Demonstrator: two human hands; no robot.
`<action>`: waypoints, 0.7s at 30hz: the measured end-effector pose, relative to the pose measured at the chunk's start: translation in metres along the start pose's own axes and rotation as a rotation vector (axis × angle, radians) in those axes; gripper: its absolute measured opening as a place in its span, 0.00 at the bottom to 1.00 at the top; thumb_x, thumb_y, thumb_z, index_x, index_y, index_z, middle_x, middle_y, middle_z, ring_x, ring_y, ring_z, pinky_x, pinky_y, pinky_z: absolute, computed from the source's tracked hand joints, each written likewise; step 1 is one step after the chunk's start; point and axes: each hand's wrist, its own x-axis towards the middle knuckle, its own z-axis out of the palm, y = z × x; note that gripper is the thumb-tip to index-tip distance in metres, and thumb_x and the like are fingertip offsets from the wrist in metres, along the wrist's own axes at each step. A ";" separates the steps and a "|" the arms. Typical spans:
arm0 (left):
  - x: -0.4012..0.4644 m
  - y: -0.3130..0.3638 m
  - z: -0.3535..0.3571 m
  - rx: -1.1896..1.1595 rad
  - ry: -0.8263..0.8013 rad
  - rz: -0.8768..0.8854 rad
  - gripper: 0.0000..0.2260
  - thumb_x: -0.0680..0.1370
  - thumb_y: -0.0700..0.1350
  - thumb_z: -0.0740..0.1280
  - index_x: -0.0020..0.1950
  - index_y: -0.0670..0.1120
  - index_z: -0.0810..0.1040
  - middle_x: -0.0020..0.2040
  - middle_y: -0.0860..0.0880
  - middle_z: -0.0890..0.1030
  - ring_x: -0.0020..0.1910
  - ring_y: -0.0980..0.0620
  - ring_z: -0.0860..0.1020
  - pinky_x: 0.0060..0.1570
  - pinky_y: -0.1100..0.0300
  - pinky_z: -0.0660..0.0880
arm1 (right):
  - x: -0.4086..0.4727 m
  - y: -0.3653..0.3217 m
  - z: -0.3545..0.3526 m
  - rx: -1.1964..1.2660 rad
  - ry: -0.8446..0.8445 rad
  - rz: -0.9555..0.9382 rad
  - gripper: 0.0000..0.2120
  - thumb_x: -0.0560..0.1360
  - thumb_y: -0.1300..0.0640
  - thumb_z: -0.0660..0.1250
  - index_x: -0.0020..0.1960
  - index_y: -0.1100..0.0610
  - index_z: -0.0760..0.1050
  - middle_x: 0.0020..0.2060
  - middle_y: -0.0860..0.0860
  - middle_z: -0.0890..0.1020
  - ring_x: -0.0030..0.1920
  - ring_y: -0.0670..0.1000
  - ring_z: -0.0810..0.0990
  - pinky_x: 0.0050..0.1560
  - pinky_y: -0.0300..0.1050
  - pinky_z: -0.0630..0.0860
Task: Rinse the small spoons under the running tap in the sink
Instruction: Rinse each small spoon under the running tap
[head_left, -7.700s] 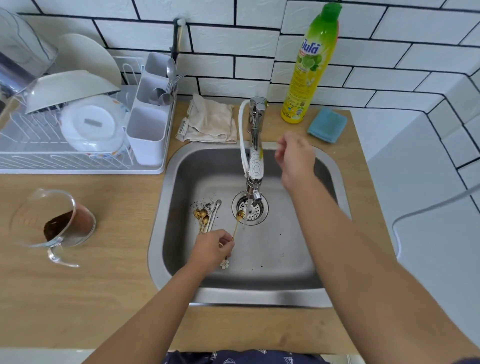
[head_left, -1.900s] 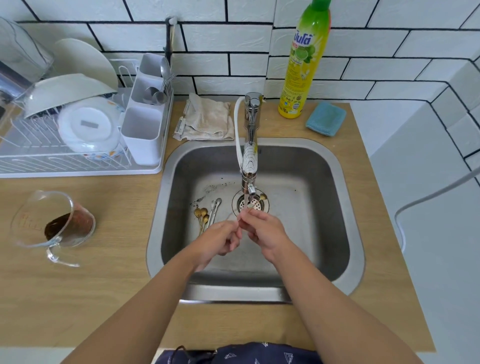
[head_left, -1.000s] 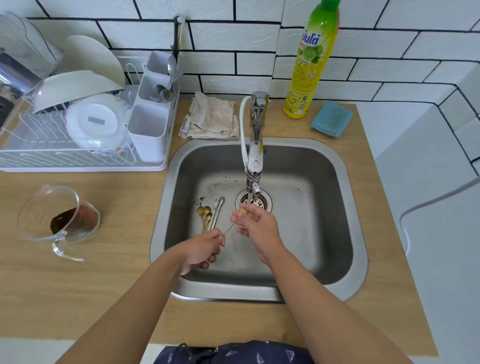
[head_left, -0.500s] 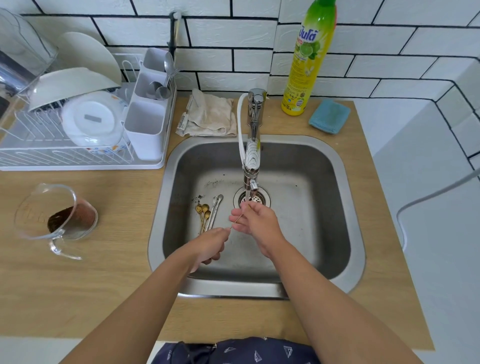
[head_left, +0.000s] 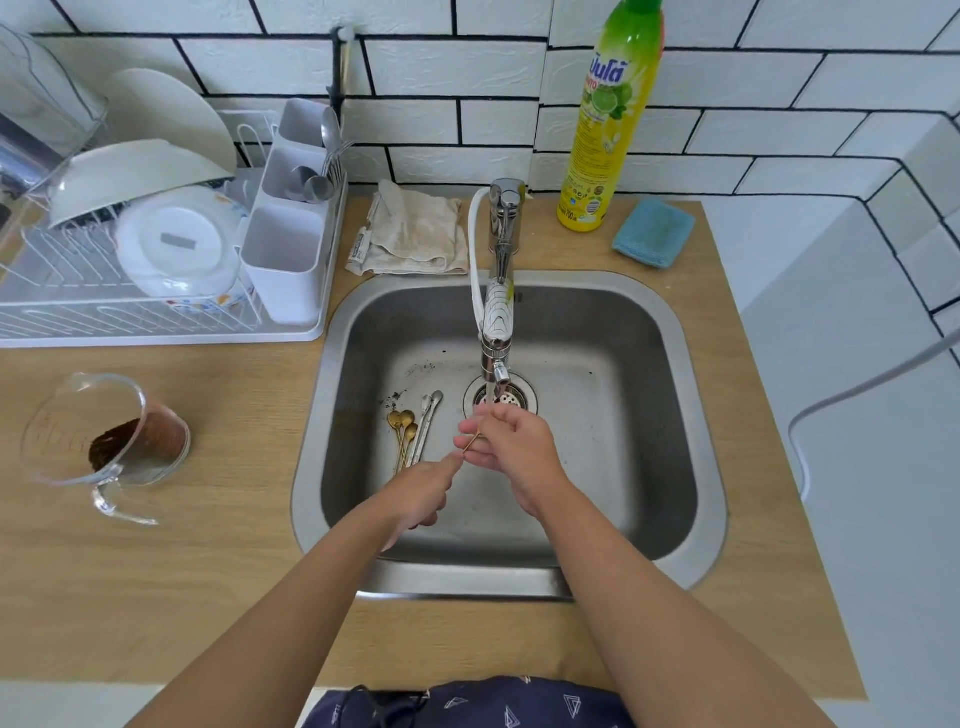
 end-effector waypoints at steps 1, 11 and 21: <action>-0.001 0.000 0.002 -0.012 -0.005 0.005 0.22 0.79 0.67 0.52 0.43 0.51 0.71 0.32 0.52 0.64 0.27 0.55 0.59 0.28 0.61 0.60 | 0.001 0.000 0.002 -0.029 0.031 0.001 0.07 0.82 0.58 0.67 0.53 0.61 0.82 0.43 0.56 0.89 0.45 0.54 0.89 0.41 0.43 0.85; -0.005 0.002 -0.005 -0.316 -0.097 -0.052 0.22 0.75 0.67 0.59 0.32 0.53 0.65 0.31 0.51 0.76 0.25 0.54 0.61 0.24 0.62 0.55 | 0.002 0.000 -0.011 0.177 -0.259 0.035 0.11 0.82 0.63 0.67 0.64 0.60 0.77 0.54 0.53 0.88 0.55 0.56 0.87 0.52 0.48 0.84; -0.011 -0.004 0.003 -0.259 -0.139 0.025 0.19 0.82 0.61 0.55 0.43 0.48 0.73 0.35 0.50 0.80 0.32 0.54 0.73 0.31 0.61 0.68 | 0.004 0.005 -0.003 -0.194 -0.101 -0.092 0.05 0.81 0.60 0.68 0.55 0.55 0.81 0.43 0.52 0.88 0.45 0.51 0.89 0.41 0.42 0.84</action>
